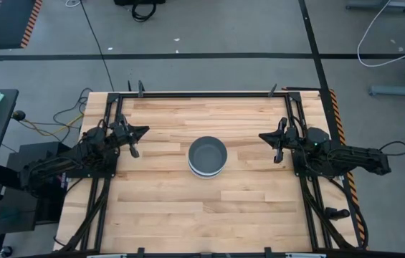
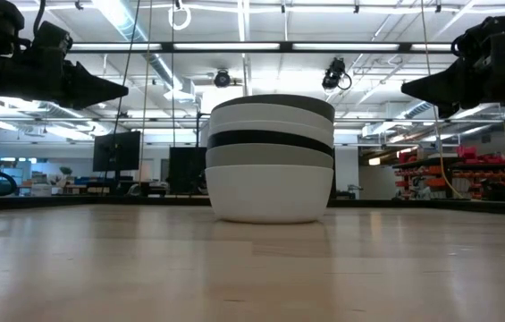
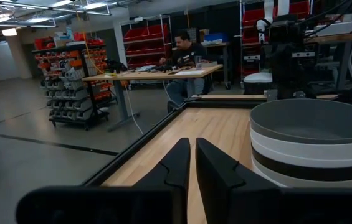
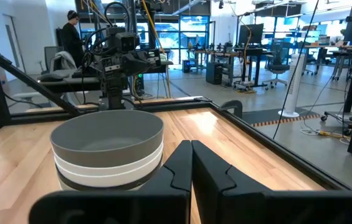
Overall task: Nest bowls inside each other
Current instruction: Return to Home Position
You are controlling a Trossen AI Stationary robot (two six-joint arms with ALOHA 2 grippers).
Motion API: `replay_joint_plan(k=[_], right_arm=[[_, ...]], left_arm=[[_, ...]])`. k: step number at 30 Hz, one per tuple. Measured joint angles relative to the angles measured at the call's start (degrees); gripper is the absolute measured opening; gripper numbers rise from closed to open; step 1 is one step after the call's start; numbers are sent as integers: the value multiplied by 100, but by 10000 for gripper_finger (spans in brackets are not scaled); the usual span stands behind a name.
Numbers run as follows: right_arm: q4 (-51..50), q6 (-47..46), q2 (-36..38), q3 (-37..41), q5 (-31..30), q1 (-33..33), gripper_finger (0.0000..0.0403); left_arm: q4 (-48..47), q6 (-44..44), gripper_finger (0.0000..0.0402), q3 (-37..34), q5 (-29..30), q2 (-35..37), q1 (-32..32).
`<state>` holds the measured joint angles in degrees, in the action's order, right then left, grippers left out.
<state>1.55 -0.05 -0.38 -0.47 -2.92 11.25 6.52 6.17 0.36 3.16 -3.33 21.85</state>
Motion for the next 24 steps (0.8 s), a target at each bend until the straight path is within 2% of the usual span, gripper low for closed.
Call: replay_joint_plan(k=[6,17,24], right_arm=[[1,0,0,0,0,0,11],[1,0,0,0,0,0,11],[1,0,0,0,2,0,11]], left_arm=[[1,0,28,0,-2,0,0],[2,0,40,0,-2,0,0],[2,0,30,0,-1,0,0]])
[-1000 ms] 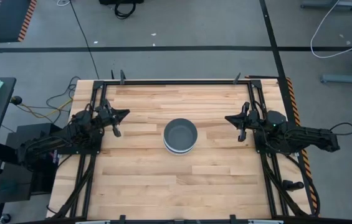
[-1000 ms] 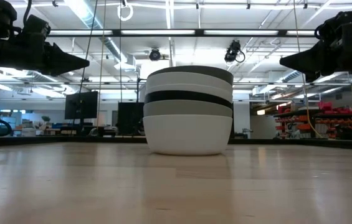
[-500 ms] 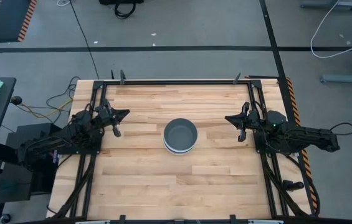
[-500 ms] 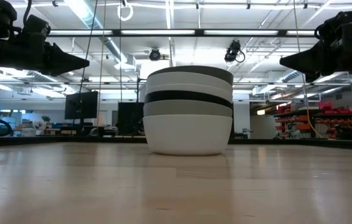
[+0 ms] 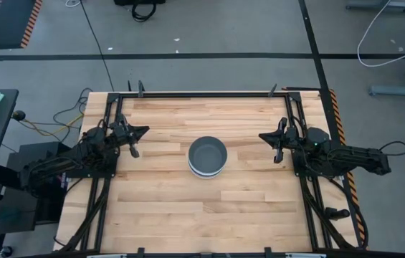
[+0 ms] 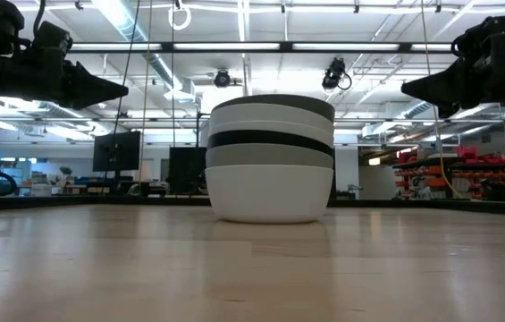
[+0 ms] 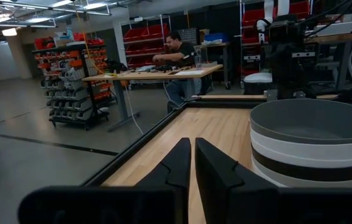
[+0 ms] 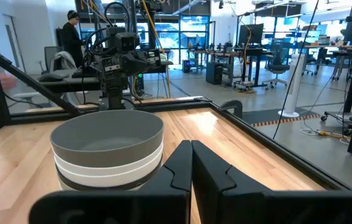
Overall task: Nest bowls inside each other
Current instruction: Return to Home Position
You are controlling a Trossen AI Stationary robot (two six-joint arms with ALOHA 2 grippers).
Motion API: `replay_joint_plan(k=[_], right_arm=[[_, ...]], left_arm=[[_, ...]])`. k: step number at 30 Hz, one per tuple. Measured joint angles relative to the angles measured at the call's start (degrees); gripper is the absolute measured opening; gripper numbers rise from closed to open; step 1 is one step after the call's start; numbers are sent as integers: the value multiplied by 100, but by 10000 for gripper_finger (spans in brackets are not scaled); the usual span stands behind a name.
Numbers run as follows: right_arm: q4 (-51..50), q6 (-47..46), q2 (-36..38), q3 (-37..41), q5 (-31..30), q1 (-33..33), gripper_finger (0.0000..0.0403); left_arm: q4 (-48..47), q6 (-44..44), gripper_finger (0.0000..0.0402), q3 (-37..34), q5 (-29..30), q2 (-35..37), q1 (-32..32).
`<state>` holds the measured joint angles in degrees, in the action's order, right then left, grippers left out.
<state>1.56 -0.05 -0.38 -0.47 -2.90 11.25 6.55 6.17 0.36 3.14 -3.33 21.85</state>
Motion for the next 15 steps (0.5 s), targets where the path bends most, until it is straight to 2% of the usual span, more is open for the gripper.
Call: replay_joint_plan(k=[15], right_arm=[[0,0,-2,0,-2,0,11]], left_arm=[[-1,0,40,0,1,0,0]])
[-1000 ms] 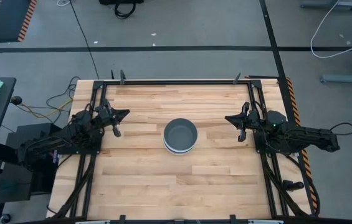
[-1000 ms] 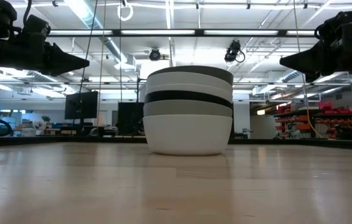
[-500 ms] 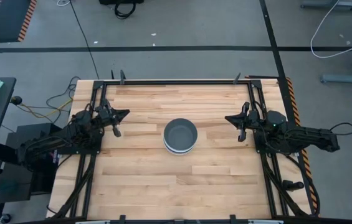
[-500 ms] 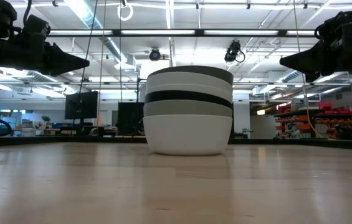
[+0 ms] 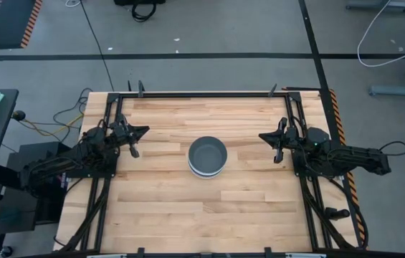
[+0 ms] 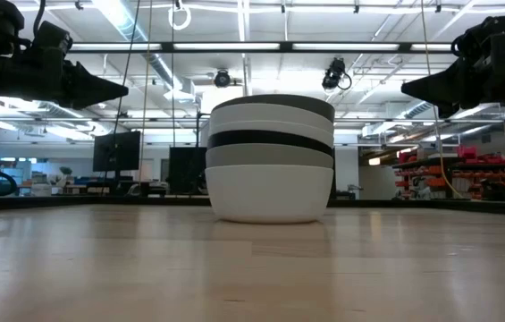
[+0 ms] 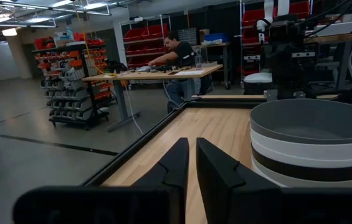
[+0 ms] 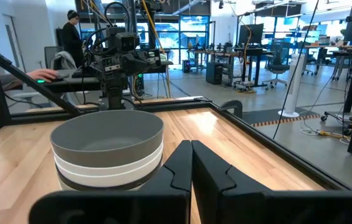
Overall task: Nest bowls inside each other
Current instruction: Return to Home Position
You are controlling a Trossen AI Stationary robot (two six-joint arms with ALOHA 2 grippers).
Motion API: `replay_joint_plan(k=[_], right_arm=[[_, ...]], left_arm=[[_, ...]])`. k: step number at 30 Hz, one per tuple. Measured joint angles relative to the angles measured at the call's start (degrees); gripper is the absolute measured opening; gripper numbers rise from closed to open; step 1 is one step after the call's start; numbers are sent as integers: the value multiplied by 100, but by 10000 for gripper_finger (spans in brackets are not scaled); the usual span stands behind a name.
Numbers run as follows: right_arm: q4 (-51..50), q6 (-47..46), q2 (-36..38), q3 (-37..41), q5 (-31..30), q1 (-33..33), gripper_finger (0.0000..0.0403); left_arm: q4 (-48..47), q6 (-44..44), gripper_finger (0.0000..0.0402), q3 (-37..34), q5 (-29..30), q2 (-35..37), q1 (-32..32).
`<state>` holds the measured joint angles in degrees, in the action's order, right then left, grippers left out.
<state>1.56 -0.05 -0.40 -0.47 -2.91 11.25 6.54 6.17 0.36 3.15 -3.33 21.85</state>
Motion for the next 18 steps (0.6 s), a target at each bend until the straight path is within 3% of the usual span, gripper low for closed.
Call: replay_joint_plan(k=[18], right_arm=[[-1,0,0,0,2,-1,11]], left_arm=[[0,0,40,0,-2,0,0]])
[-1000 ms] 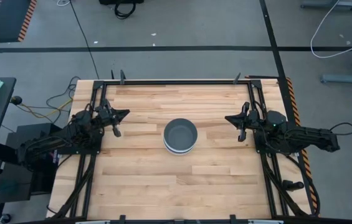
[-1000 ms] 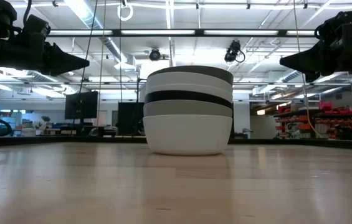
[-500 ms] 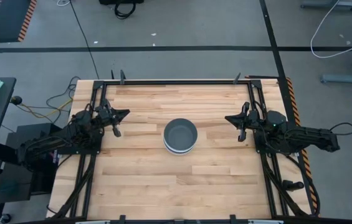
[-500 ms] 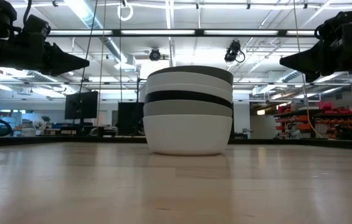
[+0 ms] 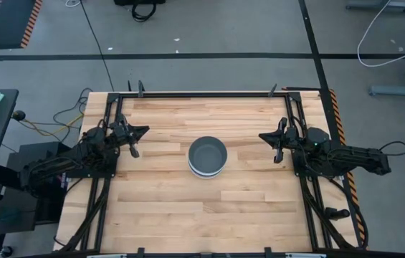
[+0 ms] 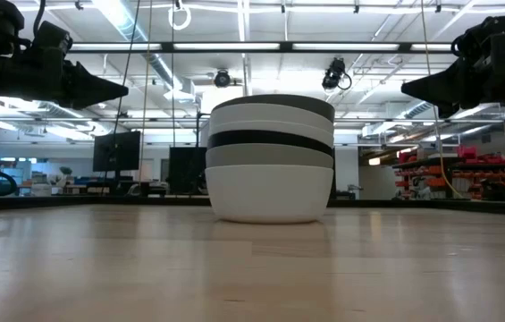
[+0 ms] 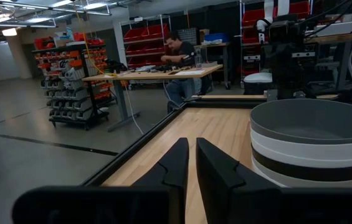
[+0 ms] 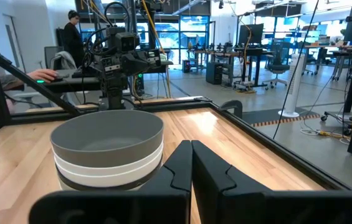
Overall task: Nest bowls inside each other
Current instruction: Return to Home Position
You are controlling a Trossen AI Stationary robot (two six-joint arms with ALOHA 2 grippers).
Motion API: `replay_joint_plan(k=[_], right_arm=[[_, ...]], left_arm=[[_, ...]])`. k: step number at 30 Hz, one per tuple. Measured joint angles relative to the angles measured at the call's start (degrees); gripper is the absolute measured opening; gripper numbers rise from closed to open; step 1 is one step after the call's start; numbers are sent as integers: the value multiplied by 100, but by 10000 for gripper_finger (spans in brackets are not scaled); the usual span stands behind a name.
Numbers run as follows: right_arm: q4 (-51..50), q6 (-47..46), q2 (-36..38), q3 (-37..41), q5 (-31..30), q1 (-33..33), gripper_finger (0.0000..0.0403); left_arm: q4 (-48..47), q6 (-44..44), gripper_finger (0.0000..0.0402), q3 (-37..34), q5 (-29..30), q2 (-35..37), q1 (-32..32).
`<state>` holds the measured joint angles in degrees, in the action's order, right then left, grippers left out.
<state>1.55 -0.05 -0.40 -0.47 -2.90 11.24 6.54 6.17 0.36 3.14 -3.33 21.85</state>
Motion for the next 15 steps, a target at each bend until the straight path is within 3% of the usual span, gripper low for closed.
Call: replay_joint_plan(k=[15], right_arm=[[-1,0,0,0,0,-1,11]], left_arm=[[1,0,30,0,0,0,0]])
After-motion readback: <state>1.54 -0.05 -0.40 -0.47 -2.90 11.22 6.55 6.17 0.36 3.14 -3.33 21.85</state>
